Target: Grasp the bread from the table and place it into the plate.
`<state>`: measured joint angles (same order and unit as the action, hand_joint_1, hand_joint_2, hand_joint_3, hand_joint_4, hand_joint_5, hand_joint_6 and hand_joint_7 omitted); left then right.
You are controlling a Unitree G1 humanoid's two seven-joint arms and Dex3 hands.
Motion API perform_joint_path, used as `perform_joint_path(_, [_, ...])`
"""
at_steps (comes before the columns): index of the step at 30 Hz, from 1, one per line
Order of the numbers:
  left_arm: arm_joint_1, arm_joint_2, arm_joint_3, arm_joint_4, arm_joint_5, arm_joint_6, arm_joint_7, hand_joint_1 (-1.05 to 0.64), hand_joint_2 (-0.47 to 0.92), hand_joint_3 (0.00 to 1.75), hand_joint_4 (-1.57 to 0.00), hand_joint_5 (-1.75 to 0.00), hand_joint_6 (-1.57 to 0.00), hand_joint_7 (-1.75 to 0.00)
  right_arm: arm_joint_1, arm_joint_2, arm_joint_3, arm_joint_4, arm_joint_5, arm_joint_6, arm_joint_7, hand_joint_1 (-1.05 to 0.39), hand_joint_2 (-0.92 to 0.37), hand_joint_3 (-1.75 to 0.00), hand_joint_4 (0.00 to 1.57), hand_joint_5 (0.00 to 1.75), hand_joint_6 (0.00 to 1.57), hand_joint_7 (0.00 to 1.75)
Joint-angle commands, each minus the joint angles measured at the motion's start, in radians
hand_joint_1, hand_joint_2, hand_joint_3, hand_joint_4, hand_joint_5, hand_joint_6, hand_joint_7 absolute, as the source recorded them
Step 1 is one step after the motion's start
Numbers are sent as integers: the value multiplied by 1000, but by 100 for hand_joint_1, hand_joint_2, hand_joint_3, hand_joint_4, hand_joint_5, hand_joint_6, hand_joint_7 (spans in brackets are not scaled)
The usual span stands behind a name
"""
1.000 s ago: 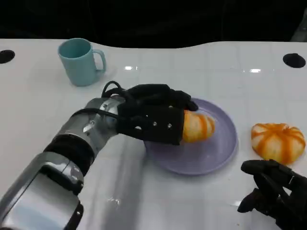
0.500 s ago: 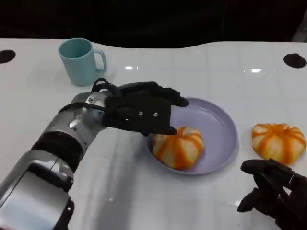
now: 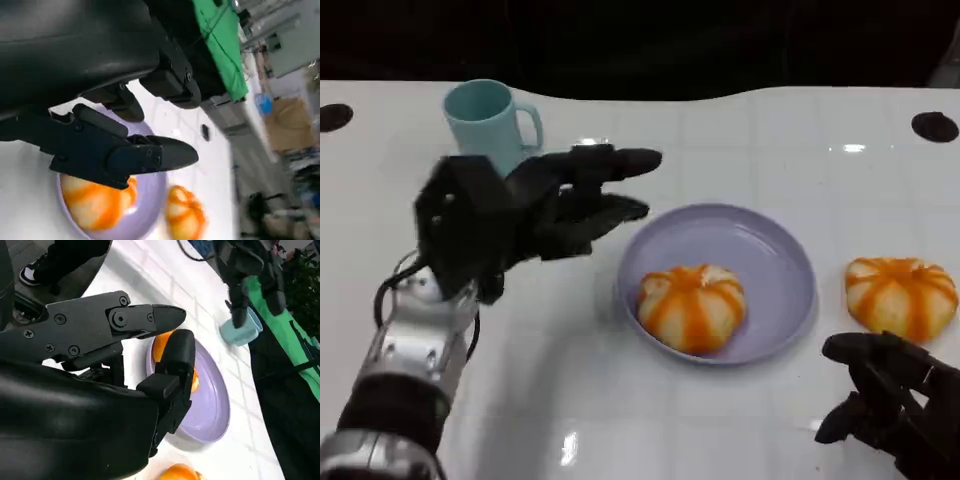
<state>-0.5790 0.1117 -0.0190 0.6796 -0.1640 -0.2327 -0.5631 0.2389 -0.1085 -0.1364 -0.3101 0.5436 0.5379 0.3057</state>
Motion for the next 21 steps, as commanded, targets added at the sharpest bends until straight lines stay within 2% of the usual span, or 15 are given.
perform_joint_path(1, [143,-5,70,-223,-173,247,-35,-63,92,43,-52,-93,-72,-10,11,-6,-4,-17,3,-5,-3,-47,-92,-25,59,148,58,105])
perform_joint_path(2, [183,-11,90,-287,-235,329,-37,-64,92,43,-53,-94,-72,-10,13,-5,-4,-19,3,-6,-4,-48,-92,-25,59,148,58,105])
perform_joint_path(4, [233,-11,116,-379,-329,466,-43,-62,92,45,-48,-115,-74,-21,14,-4,-4,-21,5,-4,-6,-48,-92,-24,60,148,58,105])
perform_joint_path(5, [266,-11,128,-434,-370,534,-28,-62,92,45,-47,-119,-73,-24,14,-5,-4,-20,4,-7,-2,-48,-92,-24,60,148,58,105])
perform_joint_path(6, [286,-10,136,-473,-392,579,-14,-62,92,47,-51,-125,-74,-35,15,-6,-3,-20,4,-9,0,-47,-92,-24,60,148,58,105])
perform_joint_path(7, [333,-17,147,-537,-423,634,18,-63,92,47,-52,-129,-68,-52,15,-7,-5,-18,6,-12,5,-47,-92,-25,60,148,58,105])
perform_joint_path(8, [367,-23,155,-585,-446,676,44,-59,92,51,-49,-153,-58,-92,15,-7,-6,-16,8,-14,8,-47,-92,-25,60,148,58,105])
perform_joint_path(9, [387,-27,161,-618,-459,704,61,-58,92,53,-48,-161,-52,-109,15,-6,-6,-15,9,-15,9,-47,-92,-25,61,147,58,105])
perform_joint_path(11, [449,-44,167,-689,-485,757,105,-56,92,54,-50,-171,-48,-131,16,-7,-5,-19,4,-11,1,-47,-92,-24,61,147,59,105])
perform_joint_path(16, [553,-74,173,-791,-525,826,168,-54,92,54,-64,-175,-45,-167,18,-10,-4,-22,-3,-17,0,-47,-92,-24,62,145,58,103])
perform_joint_path(21, [614,-88,163,-835,-517,815,185,-53,92,57,-66,-175,-41,-174,17,-9,-8,-22,4,-12,1,-47,-92,-24,62,143,58,103])
